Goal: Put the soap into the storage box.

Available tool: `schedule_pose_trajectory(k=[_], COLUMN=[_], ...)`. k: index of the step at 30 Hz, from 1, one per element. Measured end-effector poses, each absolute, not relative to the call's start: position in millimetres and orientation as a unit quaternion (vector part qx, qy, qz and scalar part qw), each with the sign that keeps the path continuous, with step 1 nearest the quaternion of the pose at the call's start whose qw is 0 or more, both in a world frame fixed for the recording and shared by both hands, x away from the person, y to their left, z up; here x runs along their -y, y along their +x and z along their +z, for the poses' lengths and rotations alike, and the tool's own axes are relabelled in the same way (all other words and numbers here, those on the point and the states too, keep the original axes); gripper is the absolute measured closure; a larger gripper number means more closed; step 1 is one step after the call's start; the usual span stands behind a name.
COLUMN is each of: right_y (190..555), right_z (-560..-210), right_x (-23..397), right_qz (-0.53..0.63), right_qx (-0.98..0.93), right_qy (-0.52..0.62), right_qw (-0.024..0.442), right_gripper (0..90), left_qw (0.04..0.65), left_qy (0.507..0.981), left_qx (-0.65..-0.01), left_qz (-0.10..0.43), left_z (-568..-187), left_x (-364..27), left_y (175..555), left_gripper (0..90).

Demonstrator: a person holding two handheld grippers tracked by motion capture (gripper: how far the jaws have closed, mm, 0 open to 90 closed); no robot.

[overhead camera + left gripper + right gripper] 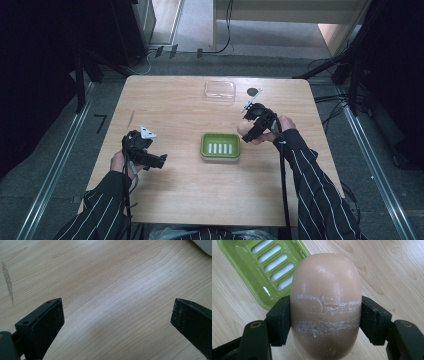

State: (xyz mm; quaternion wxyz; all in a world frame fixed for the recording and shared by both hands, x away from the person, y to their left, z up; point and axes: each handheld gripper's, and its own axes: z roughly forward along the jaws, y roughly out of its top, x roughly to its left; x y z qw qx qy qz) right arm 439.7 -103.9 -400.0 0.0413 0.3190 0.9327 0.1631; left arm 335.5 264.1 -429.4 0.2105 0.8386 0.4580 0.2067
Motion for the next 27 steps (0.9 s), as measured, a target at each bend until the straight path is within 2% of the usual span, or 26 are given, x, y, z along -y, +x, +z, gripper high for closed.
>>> schedule_pose_trajectory(k=[27], right_y=[439.8], right_z=[-400.7], right_x=[72.1], right_qz=[0.168], right_qx=[-0.947], right_qy=[0.271], right_qw=[0.04], right_gripper=[34.2], left_qw=[0.209], left_qy=[0.835], left_qx=[-0.465], left_qz=[0.207], left_z=[-429.4], left_x=[-270.7], left_y=[331.0], left_gripper=[0.0])
